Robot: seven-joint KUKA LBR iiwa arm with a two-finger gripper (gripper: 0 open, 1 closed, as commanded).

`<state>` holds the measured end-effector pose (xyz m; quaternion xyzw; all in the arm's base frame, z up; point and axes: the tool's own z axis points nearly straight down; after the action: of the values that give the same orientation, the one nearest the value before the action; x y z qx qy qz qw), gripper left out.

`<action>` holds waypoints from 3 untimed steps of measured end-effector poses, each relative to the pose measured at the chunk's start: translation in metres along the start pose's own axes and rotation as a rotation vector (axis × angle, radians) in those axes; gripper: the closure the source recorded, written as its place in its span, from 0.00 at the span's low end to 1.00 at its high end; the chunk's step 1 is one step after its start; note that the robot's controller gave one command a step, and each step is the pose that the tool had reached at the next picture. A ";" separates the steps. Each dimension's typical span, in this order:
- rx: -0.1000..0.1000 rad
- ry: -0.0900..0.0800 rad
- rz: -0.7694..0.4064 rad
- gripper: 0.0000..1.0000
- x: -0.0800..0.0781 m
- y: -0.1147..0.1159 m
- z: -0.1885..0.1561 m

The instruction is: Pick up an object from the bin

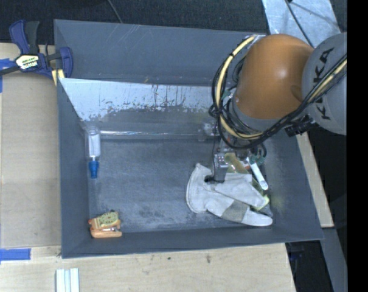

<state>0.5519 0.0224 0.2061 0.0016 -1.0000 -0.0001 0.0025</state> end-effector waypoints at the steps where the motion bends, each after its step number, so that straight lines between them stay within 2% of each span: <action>1: 0.000 -0.009 0.001 0.00 -0.002 0.000 -0.005; 2: 0.002 -0.017 -0.260 0.00 -0.018 -0.009 0.038; 3: 0.004 -0.009 -0.686 0.00 -0.039 -0.027 0.110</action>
Offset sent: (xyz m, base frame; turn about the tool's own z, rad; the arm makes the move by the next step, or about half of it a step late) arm 0.0431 -0.0303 -0.1361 -0.7589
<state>0.5904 -0.0049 0.0959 0.3376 -0.9413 0.0009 -0.0023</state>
